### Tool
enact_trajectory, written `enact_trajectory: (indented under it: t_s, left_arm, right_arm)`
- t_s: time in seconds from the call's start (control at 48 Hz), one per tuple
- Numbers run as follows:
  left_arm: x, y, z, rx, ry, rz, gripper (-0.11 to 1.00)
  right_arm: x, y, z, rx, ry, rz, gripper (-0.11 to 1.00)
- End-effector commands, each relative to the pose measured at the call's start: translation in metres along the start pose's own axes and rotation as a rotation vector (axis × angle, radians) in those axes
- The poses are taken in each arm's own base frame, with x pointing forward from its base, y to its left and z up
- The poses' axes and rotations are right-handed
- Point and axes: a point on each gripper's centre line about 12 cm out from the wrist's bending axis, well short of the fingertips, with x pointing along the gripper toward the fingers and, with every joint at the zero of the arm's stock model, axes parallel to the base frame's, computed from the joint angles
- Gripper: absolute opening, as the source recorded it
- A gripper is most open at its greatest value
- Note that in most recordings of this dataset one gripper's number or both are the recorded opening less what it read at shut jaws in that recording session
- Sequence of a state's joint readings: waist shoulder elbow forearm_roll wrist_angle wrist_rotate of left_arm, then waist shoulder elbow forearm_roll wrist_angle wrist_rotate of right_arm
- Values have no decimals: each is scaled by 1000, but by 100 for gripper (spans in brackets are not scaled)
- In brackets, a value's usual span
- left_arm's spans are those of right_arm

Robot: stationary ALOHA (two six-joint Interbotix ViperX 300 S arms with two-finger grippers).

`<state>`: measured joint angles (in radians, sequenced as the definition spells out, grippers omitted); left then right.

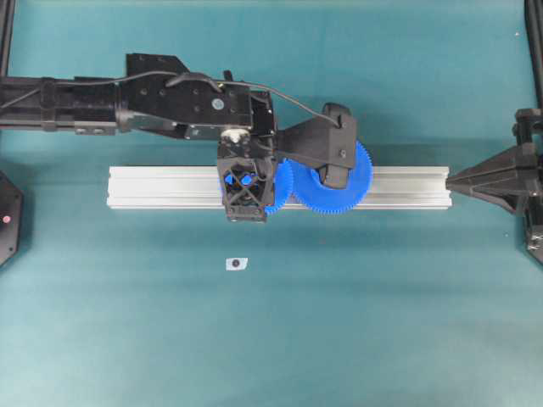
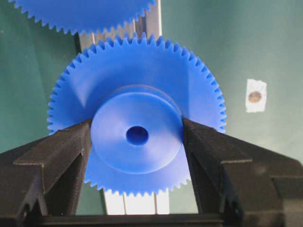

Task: Find the location of the shaft and insert the small gear.
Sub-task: 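Align the gear's bore with the shaft tip using the left gripper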

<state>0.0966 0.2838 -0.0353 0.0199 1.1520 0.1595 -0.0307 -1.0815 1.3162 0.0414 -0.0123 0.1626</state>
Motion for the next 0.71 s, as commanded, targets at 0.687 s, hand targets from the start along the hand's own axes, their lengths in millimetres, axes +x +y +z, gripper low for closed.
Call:
enact_trajectory:
  t_s: [0.687]
  left_arm:
    - [-2, 15, -5, -30, -6, 10, 64]
  right_arm:
    - [1, -1, 2, 34, -6, -7, -1]
